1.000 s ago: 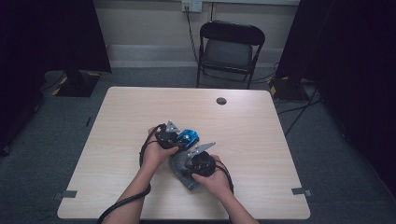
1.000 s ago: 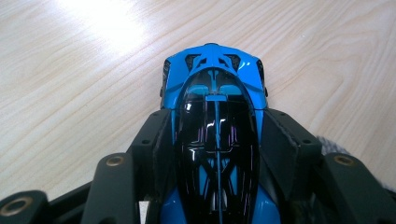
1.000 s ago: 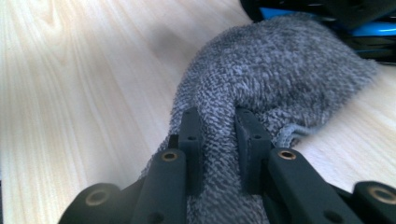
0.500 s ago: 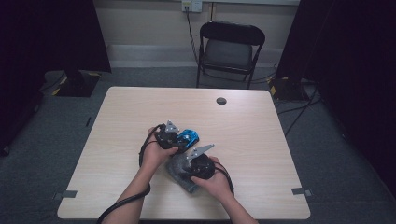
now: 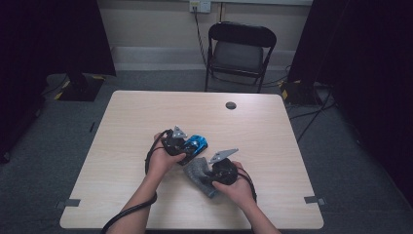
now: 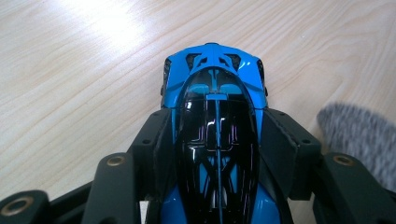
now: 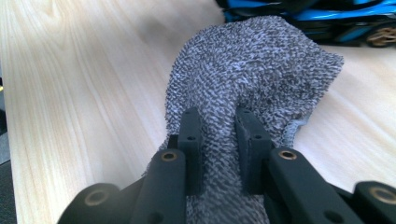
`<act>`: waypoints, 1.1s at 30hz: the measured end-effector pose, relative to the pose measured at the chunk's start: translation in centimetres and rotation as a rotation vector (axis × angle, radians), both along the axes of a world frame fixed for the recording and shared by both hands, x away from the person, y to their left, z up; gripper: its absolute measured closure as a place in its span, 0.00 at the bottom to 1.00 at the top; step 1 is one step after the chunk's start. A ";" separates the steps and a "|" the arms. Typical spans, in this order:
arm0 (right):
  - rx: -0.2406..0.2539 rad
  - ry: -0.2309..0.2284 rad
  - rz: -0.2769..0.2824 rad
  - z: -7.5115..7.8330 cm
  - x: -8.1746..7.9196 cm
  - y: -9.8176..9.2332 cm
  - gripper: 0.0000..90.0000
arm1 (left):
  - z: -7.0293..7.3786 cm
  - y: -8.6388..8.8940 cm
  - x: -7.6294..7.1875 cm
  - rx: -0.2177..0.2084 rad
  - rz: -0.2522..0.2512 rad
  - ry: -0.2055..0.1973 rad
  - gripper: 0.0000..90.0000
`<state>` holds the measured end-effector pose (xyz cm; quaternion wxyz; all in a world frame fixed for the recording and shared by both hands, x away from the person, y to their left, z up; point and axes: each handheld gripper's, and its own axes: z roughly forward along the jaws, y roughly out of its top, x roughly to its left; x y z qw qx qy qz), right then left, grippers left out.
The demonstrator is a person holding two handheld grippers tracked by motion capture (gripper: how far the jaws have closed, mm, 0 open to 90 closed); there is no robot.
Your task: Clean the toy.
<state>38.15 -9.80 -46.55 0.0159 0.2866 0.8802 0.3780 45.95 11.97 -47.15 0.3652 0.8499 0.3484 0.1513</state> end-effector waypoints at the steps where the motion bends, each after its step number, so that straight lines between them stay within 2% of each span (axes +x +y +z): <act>1: -0.002 -0.002 -0.006 0.1 0.1 -0.2 0.83 | 0.0 0.0 0.0 0.001 0.000 0.000 0.50; 7: -0.007 -0.014 -0.064 0.6 0.7 -1.7 0.83 | 0.0 0.1 0.0 0.003 0.000 -0.006 0.50; 12: 0.016 -0.017 -0.122 0.8 1.6 -2.8 0.83 | 0.0 0.0 0.0 0.000 -0.001 -0.004 0.50; 22: -0.017 -0.047 -0.231 1.1 4.1 -4.5 0.83 | -0.1 0.1 -0.1 -0.006 -0.002 -0.010 0.50; 25: -0.007 -0.031 -0.247 0.9 4.7 -4.6 0.83 | -0.1 0.1 0.0 -0.005 -0.002 -0.006 0.50; 29: -0.021 -0.038 -0.264 0.8 5.4 -4.3 0.83 | -0.1 0.1 0.0 -0.003 -0.002 -0.009 0.50; 30: -0.020 -0.038 -0.271 0.9 5.6 -4.3 0.83 | -0.1 0.1 0.0 -0.014 0.001 -0.001 0.50; 33: -0.051 -0.053 -0.284 0.8 6.1 -3.9 0.83 | -0.1 0.1 -0.1 -0.014 -0.002 -0.004 0.50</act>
